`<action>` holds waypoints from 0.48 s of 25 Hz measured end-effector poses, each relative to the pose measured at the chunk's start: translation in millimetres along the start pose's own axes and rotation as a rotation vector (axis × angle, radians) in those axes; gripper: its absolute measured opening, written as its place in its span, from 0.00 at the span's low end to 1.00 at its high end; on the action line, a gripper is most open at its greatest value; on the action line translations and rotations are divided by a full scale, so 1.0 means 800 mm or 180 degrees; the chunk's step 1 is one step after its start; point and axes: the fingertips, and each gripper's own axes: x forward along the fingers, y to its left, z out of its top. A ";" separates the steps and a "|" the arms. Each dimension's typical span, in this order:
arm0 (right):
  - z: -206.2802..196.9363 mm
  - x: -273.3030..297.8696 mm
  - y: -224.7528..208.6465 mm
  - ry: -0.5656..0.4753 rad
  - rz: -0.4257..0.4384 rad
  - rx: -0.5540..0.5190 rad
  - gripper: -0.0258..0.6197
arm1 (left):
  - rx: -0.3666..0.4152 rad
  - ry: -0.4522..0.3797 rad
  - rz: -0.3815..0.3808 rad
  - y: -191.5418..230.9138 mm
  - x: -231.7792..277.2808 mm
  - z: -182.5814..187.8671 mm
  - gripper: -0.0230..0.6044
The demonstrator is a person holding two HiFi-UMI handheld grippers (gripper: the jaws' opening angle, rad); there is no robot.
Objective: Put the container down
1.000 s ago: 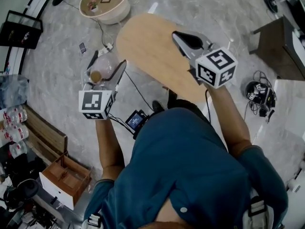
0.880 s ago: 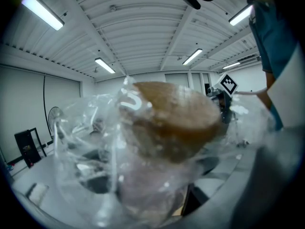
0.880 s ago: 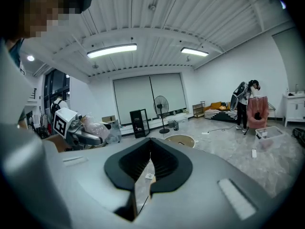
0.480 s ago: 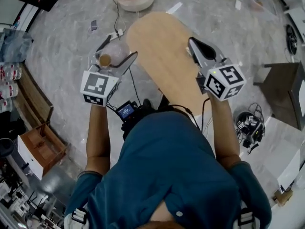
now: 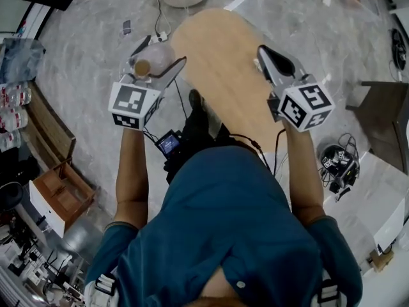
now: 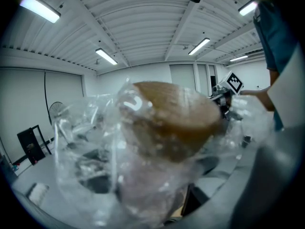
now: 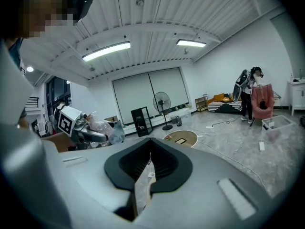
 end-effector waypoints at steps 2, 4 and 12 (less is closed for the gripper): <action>0.003 0.007 -0.008 -0.0008 -0.0066 0.0010 0.06 | -0.0004 -0.0005 -0.0050 0.010 0.015 -0.002 0.69; 0.004 0.014 -0.016 -0.0006 -0.0148 0.0046 0.06 | 0.0006 -0.0002 -0.0122 0.020 0.032 -0.004 0.69; 0.001 0.050 -0.042 0.0078 -0.0346 0.0153 0.06 | 0.0006 0.0067 -0.0337 0.061 0.092 -0.018 0.69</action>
